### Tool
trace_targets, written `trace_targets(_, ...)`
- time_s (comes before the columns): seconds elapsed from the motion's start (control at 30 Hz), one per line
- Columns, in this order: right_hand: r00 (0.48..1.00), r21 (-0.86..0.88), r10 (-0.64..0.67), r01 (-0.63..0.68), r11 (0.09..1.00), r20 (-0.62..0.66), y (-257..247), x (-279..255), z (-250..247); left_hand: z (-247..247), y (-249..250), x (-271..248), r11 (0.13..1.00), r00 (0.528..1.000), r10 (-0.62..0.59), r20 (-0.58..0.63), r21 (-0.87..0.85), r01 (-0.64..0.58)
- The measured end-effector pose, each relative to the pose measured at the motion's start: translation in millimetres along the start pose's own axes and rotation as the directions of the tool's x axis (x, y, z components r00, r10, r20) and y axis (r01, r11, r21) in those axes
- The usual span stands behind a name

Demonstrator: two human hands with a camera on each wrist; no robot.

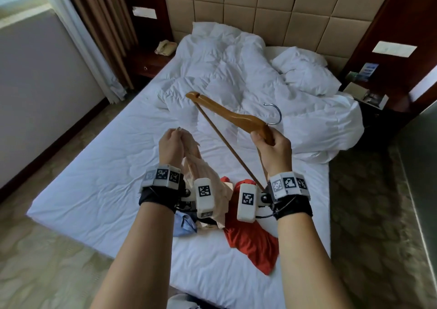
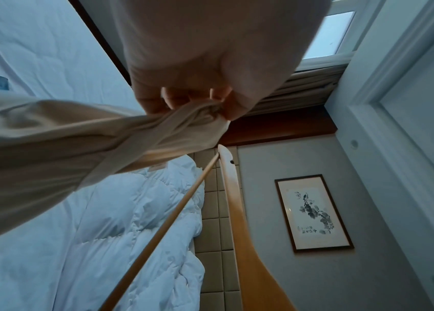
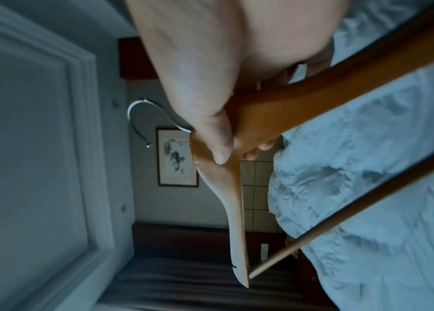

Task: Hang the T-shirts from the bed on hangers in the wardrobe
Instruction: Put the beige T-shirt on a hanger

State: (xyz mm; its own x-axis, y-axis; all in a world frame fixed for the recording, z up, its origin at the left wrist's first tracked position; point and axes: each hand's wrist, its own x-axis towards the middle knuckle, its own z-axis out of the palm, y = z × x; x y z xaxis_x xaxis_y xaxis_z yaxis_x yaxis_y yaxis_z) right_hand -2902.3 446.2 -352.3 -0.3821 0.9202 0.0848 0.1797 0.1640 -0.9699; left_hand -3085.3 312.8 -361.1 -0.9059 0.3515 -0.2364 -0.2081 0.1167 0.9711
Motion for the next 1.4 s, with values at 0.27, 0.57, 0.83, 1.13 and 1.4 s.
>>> trace_targets(0.27, 0.968, 0.281, 0.243, -0.219, 0.935, -0.055, -3.0, -1.9, 29.2, -13.2, 10.6, 23.8, 0.996, 0.998, 0.015, -0.058, -0.083, -0.020)
trace_targets(0.57, 0.844, 0.507, 0.473, -0.301, 0.808, -0.252, -21.8, -3.3, 50.8, -29.3, 28.3, 44.3, 0.970, 0.998, 0.020, -0.064, -0.239, -0.035)
trace_targets(0.83, 0.819, 0.478, 0.489, -0.315, 0.820, -0.300, -38.3, -1.1, 65.3, -46.2, 41.2, 58.0, 0.944, 1.000, 0.010, -0.026, -0.328, -0.018)
trace_targets(1.13, 0.830, 0.276, 0.435, -0.352, 0.894, -0.348, -36.8, 1.9, 67.6, -65.6, 57.8, 75.8, 0.938, 0.995, 0.094, -0.030, -0.332, -0.099)
trace_targets(1.4, 0.867, 0.220, 0.323, -0.254, 0.942, -0.381, -40.0, -0.2, 83.3, -73.2, 51.5, 96.5, 0.968, 0.968, 0.236, 0.081, -0.108, -0.227)
